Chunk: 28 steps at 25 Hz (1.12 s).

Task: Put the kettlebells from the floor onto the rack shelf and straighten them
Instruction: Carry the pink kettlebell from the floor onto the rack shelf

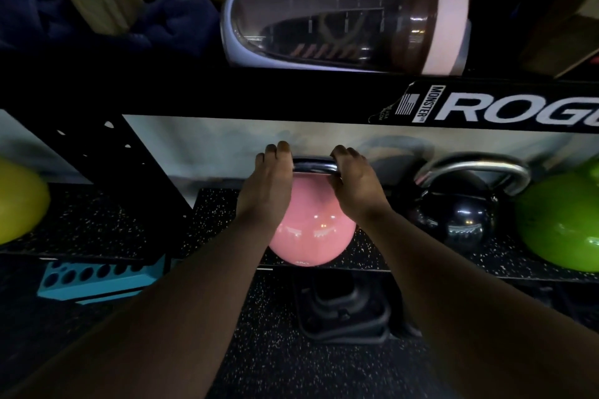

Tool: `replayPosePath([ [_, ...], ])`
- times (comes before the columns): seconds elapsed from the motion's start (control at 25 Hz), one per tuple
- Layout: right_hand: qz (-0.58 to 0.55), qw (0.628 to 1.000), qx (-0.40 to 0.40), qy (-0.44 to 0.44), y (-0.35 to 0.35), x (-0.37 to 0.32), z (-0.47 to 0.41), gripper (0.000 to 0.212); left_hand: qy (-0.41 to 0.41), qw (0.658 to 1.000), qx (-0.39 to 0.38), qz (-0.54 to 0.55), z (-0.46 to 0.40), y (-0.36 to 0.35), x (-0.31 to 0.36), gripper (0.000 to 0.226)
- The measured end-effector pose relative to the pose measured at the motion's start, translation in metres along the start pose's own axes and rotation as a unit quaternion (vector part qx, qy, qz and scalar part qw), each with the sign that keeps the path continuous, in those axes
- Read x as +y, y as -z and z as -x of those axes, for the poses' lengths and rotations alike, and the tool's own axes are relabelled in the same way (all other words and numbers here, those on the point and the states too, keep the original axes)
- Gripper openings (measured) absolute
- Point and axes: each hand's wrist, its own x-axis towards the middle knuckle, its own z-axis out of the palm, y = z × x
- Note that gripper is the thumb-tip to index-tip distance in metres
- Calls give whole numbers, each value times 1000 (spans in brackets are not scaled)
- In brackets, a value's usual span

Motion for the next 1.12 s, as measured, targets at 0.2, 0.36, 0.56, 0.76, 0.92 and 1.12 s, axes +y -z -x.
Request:
replayPosePath([
  [0.2,13,1000,2,14,1,3,-2,12,27,999,15,33,2,-5,5,44],
  [0.36,7,1000,-17,-4,5,-1,-1,11,36,997,10,67,1,-3,4,44],
  [0.56,18,999,-29,-20,8,-11,3,26,39,989,-18,140,-3,-2,0,39],
  [0.76,69,992,-13,110,11,-50,8,50,105,976,-62,180,40,12,-28,81],
  [0.92,62,976,-73,197,-15,-109,16,39,188,977,-63,83,109,40,-86,63],
  [1.12,6,946,-173,275,-85,-198,69,32,253,964,-76,14,241,87,-163,39],
])
